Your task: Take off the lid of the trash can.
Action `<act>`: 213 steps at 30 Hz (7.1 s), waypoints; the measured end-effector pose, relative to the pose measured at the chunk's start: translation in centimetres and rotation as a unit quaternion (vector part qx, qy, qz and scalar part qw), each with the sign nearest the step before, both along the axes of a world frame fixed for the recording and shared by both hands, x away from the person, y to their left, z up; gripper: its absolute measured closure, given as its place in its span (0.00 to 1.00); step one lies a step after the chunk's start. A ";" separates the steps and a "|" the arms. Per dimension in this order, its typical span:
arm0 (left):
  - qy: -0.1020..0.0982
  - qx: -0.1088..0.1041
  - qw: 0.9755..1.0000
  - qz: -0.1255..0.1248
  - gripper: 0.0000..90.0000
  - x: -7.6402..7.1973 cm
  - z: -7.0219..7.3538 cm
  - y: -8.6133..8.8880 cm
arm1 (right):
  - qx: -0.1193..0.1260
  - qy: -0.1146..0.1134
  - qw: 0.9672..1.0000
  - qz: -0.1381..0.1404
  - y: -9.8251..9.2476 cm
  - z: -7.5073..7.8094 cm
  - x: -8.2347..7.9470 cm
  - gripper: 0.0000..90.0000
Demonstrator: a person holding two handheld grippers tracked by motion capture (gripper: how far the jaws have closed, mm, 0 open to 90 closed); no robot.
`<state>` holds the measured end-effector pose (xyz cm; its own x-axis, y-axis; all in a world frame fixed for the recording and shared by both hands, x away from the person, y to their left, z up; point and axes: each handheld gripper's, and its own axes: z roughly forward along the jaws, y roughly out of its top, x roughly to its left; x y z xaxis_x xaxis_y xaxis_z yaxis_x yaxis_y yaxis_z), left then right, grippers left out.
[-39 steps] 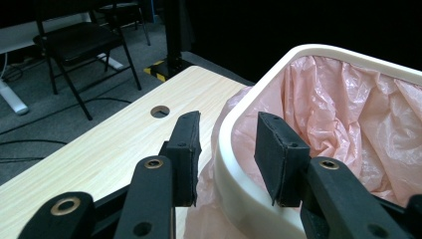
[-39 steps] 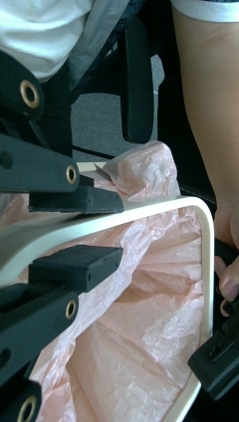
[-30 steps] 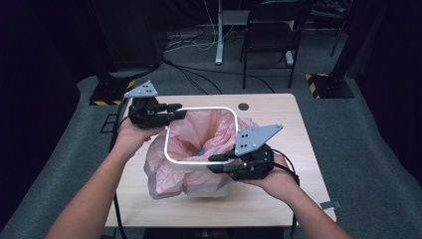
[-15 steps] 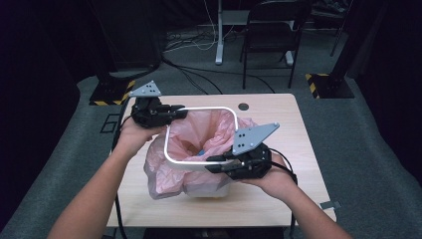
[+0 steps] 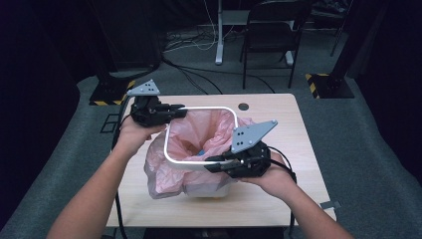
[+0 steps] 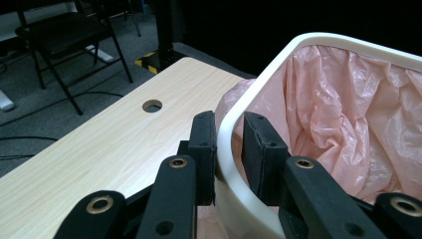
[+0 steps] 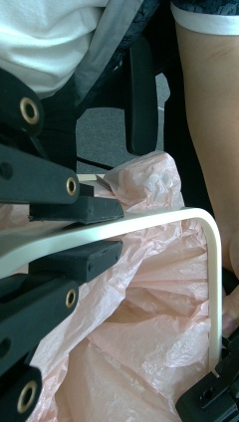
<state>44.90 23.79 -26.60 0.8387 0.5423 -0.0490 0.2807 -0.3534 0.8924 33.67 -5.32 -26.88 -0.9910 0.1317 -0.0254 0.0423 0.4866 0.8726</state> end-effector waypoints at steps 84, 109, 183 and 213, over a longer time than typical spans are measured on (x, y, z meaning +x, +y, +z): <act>-0.042 -0.033 0.998 -0.016 0.62 -5.2 1.7 1.7 | 0.031 -0.057 0.993 -0.098 -6.0 2.7 -0.8 0.93; -0.040 -0.028 0.999 -0.021 0.62 -6.4 0.7 2.2 | 0.028 -0.080 0.982 -0.170 -9.2 2.3 -0.1 0.93; -0.043 -0.042 0.998 -0.020 0.61 -6.5 -0.3 2.2 | 0.039 -0.035 0.940 -0.338 -15.3 -9.1 1.8 0.93; -0.046 -0.045 0.998 -0.020 0.61 -6.4 -0.4 2.1 | 0.023 -0.009 0.927 -0.374 -15.7 -16.4 1.9 0.93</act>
<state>38.46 25.91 -26.98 0.8628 0.5052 -0.0182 0.1843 -0.2809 0.9419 35.54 -20.99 -43.25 -0.6210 0.7836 -0.0181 0.3382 0.2887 0.8957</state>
